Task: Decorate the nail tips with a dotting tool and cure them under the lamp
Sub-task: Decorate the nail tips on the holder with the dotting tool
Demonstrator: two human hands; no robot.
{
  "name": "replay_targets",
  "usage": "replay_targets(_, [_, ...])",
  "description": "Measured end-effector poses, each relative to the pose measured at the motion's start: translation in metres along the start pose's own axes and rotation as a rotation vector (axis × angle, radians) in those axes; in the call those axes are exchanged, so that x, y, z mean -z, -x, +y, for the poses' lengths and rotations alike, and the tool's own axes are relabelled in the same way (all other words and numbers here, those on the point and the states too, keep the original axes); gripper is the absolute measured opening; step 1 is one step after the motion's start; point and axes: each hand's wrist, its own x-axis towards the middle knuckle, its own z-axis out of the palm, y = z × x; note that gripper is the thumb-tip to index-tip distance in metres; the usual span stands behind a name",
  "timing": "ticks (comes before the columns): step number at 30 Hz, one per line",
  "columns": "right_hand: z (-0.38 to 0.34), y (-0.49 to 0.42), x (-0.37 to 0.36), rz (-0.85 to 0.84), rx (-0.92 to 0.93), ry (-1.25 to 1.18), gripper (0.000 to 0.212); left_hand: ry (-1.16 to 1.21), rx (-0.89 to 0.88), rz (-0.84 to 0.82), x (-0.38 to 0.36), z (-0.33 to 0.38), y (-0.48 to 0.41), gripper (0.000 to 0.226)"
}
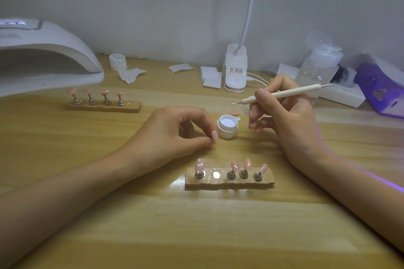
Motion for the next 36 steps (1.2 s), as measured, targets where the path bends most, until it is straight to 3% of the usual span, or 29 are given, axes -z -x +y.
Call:
replay_targets(14, [-0.003, 0.002, -0.001, -0.028, -0.054, -0.033, 0.019, -0.044, 0.01, -0.018, 0.0, -0.001, -0.003, 0.019])
replay_targets(21, [-0.004, 0.013, -0.011, -0.135, -0.198, -0.119, 0.017, -0.054, 0.019, -0.013, 0.0, -0.002, -0.004, 0.016])
replay_targets(36, [-0.001, 0.014, -0.015, -0.166, -0.198, -0.037, 0.018, -0.078, 0.026, 0.001, -0.002, 0.004, -0.001, 0.016])
